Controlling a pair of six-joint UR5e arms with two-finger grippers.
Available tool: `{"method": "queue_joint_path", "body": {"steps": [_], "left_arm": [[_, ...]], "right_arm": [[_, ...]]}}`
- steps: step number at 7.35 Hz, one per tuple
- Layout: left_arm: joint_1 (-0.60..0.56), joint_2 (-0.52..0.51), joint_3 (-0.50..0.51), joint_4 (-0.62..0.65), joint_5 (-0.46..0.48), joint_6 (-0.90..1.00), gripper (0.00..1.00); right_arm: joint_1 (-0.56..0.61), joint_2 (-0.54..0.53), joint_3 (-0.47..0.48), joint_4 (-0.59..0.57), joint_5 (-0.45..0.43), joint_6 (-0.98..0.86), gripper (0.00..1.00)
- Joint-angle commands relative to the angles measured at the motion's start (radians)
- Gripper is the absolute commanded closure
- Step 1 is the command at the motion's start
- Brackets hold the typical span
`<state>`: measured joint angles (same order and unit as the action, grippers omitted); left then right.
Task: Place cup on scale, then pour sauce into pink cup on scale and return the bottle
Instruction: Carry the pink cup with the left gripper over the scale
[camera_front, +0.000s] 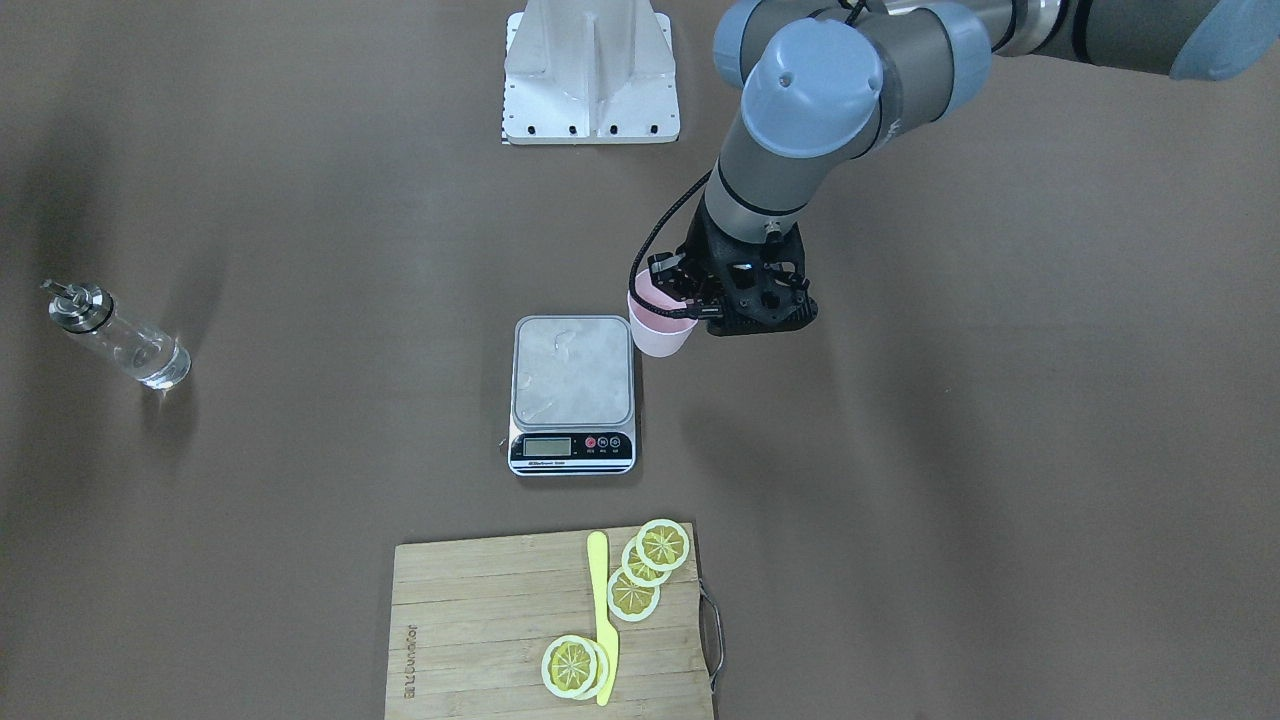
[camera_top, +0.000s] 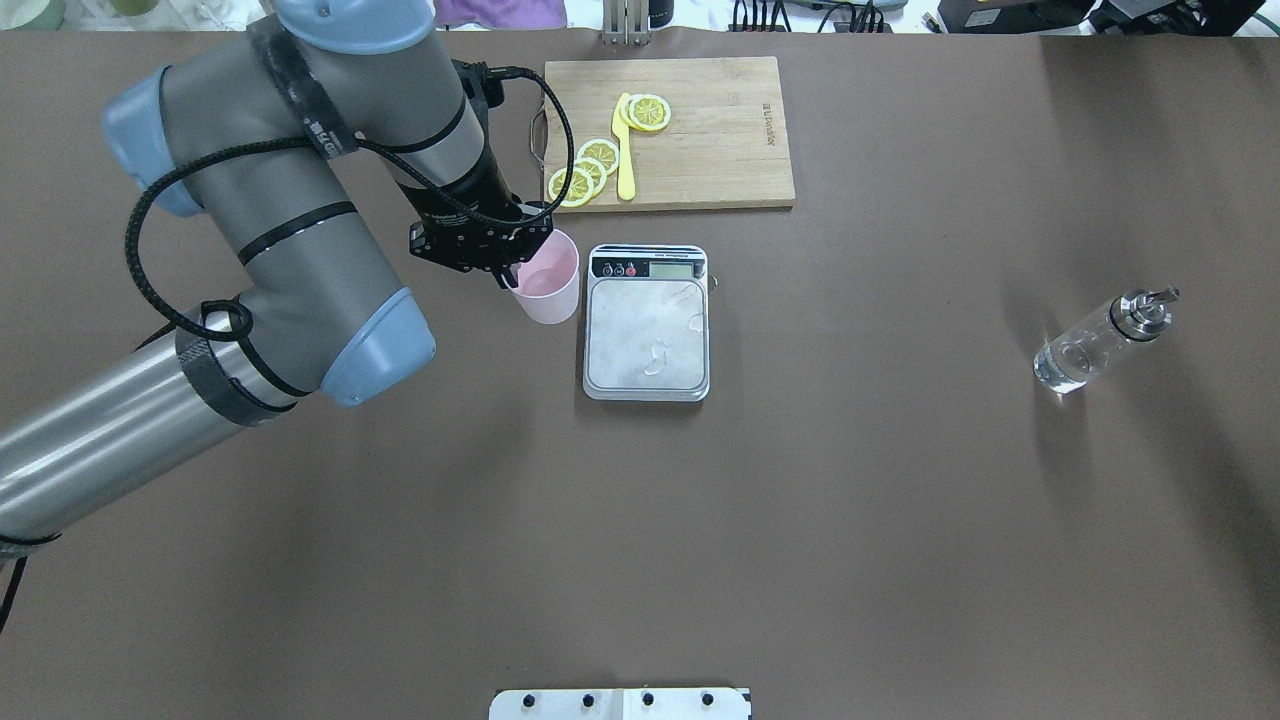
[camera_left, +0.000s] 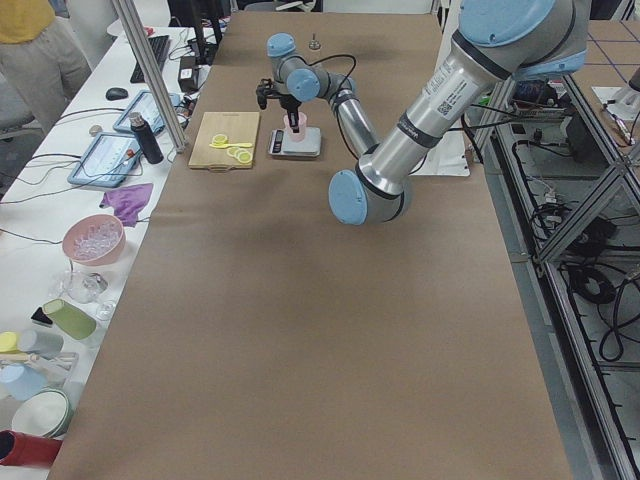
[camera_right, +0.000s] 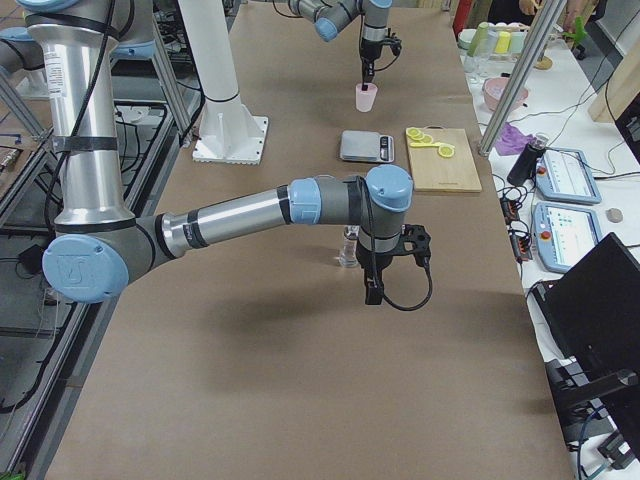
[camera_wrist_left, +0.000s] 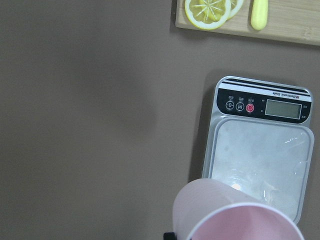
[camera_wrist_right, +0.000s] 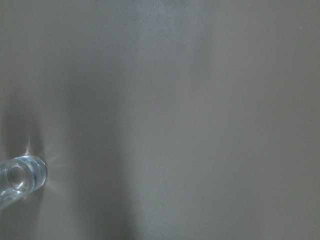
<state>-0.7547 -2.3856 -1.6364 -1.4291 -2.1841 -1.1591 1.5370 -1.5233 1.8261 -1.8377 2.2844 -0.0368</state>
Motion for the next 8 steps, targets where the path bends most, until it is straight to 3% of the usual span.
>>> {"method": "queue_joint_path", "body": {"steps": [1, 5, 8], "left_arm": [[0.029, -0.048, 0.053, -0.001, 0.02, -0.019, 1.0], [0.075, -0.073, 0.085, -0.013, 0.073, -0.044, 1.0], [0.1, -0.072, 0.16, -0.147, 0.083, -0.047, 1.0]], "right_arm": [[0.0, 0.0, 0.001, 0.0, 0.003, 0.0, 0.0], [0.0, 0.0, 0.001, 0.0, 0.003, 0.0, 0.0], [0.0, -0.001, 0.007, 0.0, 0.001, 0.0, 0.0]]}}
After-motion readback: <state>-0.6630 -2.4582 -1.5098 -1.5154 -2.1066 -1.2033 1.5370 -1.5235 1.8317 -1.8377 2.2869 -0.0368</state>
